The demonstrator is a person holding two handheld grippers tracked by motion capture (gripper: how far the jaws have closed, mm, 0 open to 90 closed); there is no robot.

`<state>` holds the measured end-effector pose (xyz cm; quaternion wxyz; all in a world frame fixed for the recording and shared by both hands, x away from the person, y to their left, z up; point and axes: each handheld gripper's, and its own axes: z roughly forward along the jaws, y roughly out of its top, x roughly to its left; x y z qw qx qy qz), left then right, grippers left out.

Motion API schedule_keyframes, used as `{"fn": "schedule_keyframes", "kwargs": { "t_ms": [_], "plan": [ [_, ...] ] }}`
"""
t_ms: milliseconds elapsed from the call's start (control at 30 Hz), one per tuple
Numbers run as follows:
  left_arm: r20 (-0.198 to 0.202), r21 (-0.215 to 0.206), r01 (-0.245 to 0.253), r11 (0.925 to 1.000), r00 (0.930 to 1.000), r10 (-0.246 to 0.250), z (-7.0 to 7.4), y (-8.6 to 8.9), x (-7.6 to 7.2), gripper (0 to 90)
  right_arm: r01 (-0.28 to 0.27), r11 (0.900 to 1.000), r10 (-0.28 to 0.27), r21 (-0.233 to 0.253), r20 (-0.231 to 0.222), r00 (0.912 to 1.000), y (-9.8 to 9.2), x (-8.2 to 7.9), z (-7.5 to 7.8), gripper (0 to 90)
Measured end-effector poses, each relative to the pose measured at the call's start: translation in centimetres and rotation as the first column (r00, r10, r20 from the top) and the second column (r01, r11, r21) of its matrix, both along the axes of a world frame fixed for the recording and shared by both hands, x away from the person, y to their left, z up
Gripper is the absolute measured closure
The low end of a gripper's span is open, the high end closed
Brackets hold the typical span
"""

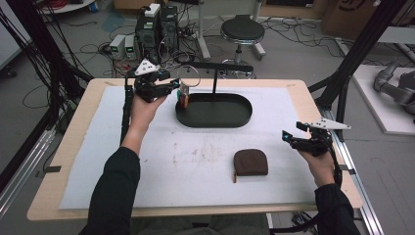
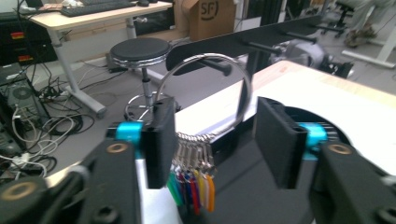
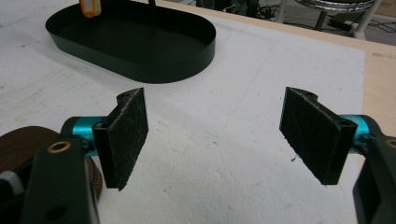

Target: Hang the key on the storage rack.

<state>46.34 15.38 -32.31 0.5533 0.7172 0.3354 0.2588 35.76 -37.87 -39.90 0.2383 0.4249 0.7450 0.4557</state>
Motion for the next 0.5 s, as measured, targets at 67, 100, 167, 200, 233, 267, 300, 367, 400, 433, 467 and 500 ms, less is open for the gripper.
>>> {"fn": "schedule_keyframes", "kwargs": {
  "t_ms": [67,100,167,200,233,267,300,367,400,433,467,500],
  "plan": [
    [0.008,0.013,-0.002,0.9999,1.0000,0.002,-0.1,0.3,-1.2,41.5,0.001,1.000,-0.001,0.001,0.001,1.0000,0.0,0.0,0.0,24.2],
    [0.018,0.019,0.002,0.9998,0.9998,-0.002,-0.1,0.5,-1.8,37.6,0.001,1.000,-0.001,0.001,0.002,1.0000,0.0,0.0,0.0,24.2],
    [0.031,0.011,0.028,0.9996,0.9991,-0.028,-0.4,1.1,-3.2,34.6,-0.001,1.000,0.001,0.003,0.000,1.0000,0.0,0.0,0.0,24.2],
    [0.036,0.010,0.032,0.9994,0.9988,-0.032,-0.5,1.3,-3.9,34.3,-0.003,1.000,0.003,0.001,0.001,1.0000,0.0,0.1,0.0,24.2],
    [0.043,0.016,0.038,0.9992,0.9983,-0.039,-0.7,1.6,-4.7,32.8,-0.003,1.000,0.003,0.001,0.002,1.0000,0.1,0.1,0.0,24.2],
    [0.042,0.019,0.045,0.9988,0.9981,-0.046,-0.8,1.9,-5.4,31.0,-0.002,1.000,0.002,0.000,-0.001,1.0000,0.1,0.1,0.0,24.2],
    [0.052,0.027,0.048,0.9985,0.9974,-0.049,-1.0,2.2,-6.1,30.6,-0.004,1.000,0.004,-0.005,0.002,1.0000,0.1,0.1,0.0,24.2],
    [0.069,0.031,0.057,0.9979,0.9958,-0.059,-1.7,2.9,-7.4,30.1,-0.004,1.000,0.004,-0.003,0.001,1.0000,0.2,0.0,0.0,24.2],
    [0.070,0.028,0.060,0.9978,0.9956,-0.062,-2.1,3.3,-7.9,29.0,-0.005,1.000,0.005,-0.002,0.001,1.0000,0.2,0.0,0.0,24.2],
    [0.066,0.028,0.064,0.9975,0.9957,-0.066,-2.5,3.7,-8.4,28.2,-0.005,1.000,0.005,-0.003,0.004,1.0000,0.2,0.0,0.0,24.2],
    [0.062,0.033,0.064,0.9974,0.9959,-0.066,-2.9,4.1,-8.8,27.3,-0.005,1.000,0.005,-0.001,0.003,1.0000,0.2,0.0,0.0,24.2],
    [0.060,0.038,0.064,0.9972,0.9960,-0.067,-3.3,4.5,-9.2,26.9,-0.006,1.000,0.006,-0.001,0.001,1.0000,0.2,0.0,0.0,24.2]
  ]
}}
